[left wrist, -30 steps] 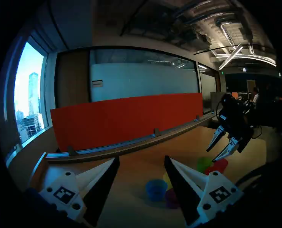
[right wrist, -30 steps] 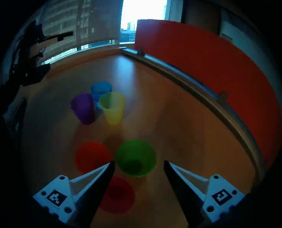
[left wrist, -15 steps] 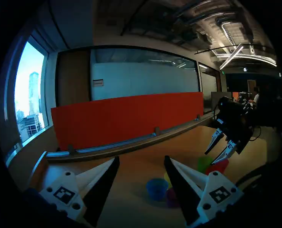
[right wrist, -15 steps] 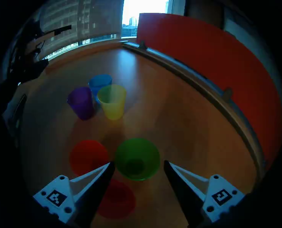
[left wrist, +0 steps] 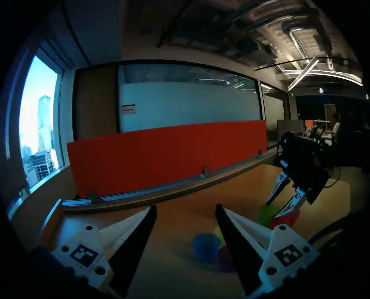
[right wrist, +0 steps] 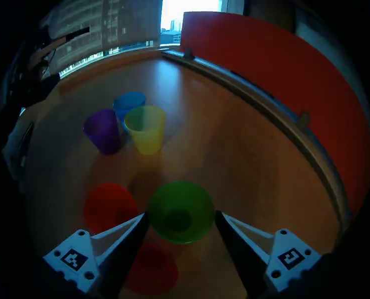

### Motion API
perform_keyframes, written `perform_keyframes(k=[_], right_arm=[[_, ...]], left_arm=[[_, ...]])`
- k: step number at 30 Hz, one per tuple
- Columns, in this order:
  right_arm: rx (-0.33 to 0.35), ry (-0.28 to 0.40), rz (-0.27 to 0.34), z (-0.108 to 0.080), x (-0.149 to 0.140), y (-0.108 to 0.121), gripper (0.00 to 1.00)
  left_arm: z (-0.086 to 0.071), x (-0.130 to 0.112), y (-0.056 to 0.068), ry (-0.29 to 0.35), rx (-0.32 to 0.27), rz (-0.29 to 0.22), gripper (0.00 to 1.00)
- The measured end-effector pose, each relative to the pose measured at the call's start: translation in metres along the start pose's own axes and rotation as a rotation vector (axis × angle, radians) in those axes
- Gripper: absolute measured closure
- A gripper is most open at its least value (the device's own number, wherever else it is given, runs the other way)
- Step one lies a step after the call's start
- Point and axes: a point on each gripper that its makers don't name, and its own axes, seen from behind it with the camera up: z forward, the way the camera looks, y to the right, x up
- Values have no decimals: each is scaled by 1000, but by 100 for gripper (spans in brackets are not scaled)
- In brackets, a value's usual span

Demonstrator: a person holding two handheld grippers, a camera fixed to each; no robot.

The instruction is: Pour water

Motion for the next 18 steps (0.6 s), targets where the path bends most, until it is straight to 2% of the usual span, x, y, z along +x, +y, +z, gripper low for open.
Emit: perform_keyframes(k=[11, 18], right_arm=[[0, -12, 2, 9, -1, 0, 1], [0, -11, 11, 13, -2, -2, 6]], left_arm=[[1, -3, -2, -4, 3, 1, 13], [-1, -3, -2, -4, 3, 3, 13]])
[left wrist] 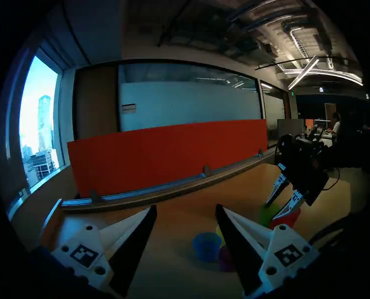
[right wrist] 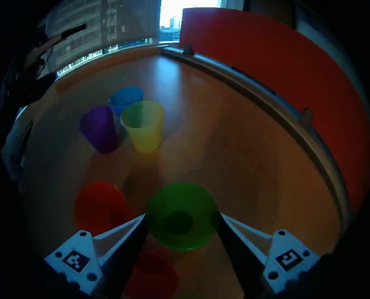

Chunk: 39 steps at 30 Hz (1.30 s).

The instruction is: Pour water

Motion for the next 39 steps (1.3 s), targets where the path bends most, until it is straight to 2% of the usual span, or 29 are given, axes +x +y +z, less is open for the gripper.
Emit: perform_keyframes(k=[6, 12, 39], right_arm=[[-6, 12, 9, -1, 0, 0, 6], [-22, 50, 9, -9, 10, 1, 6], [-70, 301, 1, -69, 59, -8, 6]], left_arm=[[1, -2, 1, 0, -1, 2, 13], [2, -1, -1, 1, 3, -3, 14], [1, 6, 0, 13, 14, 3, 13]])
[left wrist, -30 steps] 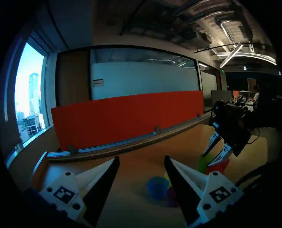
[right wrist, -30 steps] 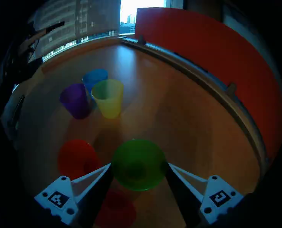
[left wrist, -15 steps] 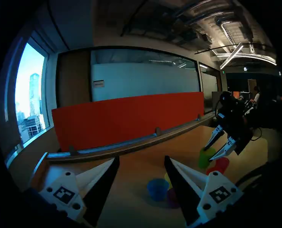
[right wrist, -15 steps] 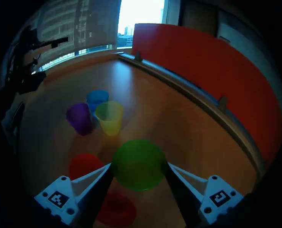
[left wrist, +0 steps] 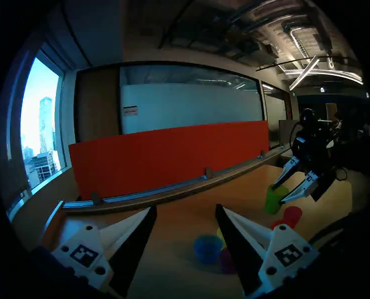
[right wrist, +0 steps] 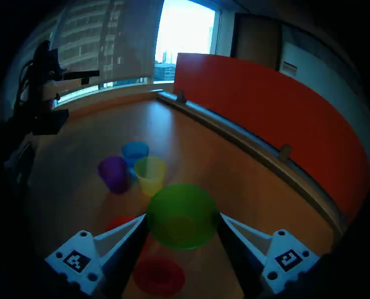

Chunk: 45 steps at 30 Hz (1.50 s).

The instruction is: Pour water

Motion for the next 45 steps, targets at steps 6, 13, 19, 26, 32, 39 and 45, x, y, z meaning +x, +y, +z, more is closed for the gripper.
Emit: perform_keyframes(k=[6, 13, 19, 26, 32, 39, 45], right_arm=[[-2, 55, 1, -7, 12, -5, 7], [-3, 121, 13, -13, 27, -10, 6], [-4, 162, 5, -17, 30, -14, 6], [-6, 221, 6, -20, 39, -17, 7], [-9, 283, 14, -24, 47, -21, 7], [-15, 347, 25, -27, 55, -24, 7], [-23, 412, 38, -33, 65, -25, 7]], left_arm=[[1, 0, 2, 2, -3, -1, 13], [0, 2, 4, 6, -5, -1, 13], [0, 2, 5, 7, -5, 1, 13], [1, 4, 7, 9, -7, 0, 13], [4, 2, 7, 10, -7, -3, 13], [6, 0, 6, 7, -6, -5, 13], [7, -3, 7, 5, -9, -9, 14]])
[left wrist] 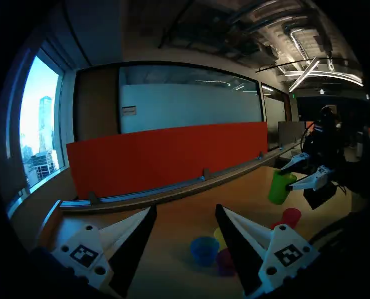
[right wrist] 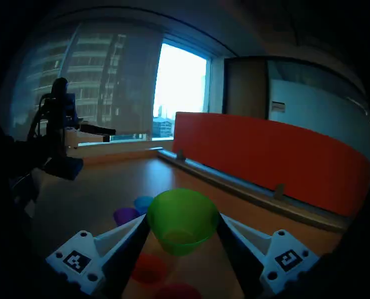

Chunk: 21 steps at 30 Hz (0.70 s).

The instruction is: Pour water

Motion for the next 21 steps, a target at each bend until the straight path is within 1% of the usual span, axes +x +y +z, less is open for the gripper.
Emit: perform_keyframes(k=[9, 15, 21], right_arm=[[-13, 69, 3, -2, 16, -3, 7], [-12, 108, 15, -2, 21, -6, 7], [-31, 149, 4, -5, 30, -7, 7]], left_arm=[[2, -2, 2, 0, -2, -4, 13], [3, -4, 3, -1, -4, -9, 13], [5, -8, 4, -1, -8, -19, 13]])
